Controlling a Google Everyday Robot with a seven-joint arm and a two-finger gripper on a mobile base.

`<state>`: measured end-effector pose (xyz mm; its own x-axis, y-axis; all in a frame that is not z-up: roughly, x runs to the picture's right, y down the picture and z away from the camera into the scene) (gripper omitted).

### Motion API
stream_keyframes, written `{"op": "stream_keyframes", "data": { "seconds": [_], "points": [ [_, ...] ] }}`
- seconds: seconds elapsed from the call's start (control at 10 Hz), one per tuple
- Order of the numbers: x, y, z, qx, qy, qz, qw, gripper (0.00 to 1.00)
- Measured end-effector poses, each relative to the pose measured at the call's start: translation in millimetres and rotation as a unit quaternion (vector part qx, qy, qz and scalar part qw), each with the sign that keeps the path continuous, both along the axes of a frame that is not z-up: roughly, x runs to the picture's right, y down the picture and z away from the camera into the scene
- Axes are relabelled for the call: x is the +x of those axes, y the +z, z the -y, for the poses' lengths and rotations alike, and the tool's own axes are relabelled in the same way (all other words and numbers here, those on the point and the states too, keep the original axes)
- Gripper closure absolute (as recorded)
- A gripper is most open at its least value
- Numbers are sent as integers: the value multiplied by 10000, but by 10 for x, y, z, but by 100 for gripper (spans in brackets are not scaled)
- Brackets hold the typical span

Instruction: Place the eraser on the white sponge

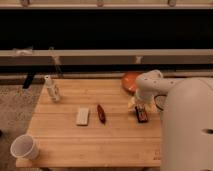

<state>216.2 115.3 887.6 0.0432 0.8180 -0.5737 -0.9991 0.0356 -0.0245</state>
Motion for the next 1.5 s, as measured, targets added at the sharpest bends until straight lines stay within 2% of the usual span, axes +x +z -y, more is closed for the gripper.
{"op": "stream_keyframes", "data": {
  "seconds": [0.1,0.2,0.5,0.9,1.0,1.1,1.3,1.4,1.5],
  "points": [
    [37,69,-75,-72,26,-26,10000,22],
    [47,125,-139,-143,16,-40,9999,30],
    [-10,204,-208,-269,-76,-53,9996,61],
    [-12,179,-216,-282,-125,-76,9995,98],
    [-15,140,-217,-267,-203,-90,9994,100],
    [-105,46,-172,-153,-343,-36,9993,100],
    [-546,-217,-21,19,-722,183,9972,100],
    [-880,-345,84,136,-991,326,9945,100],
    [-1132,-427,126,173,-1167,436,9921,100]
  ]
}}
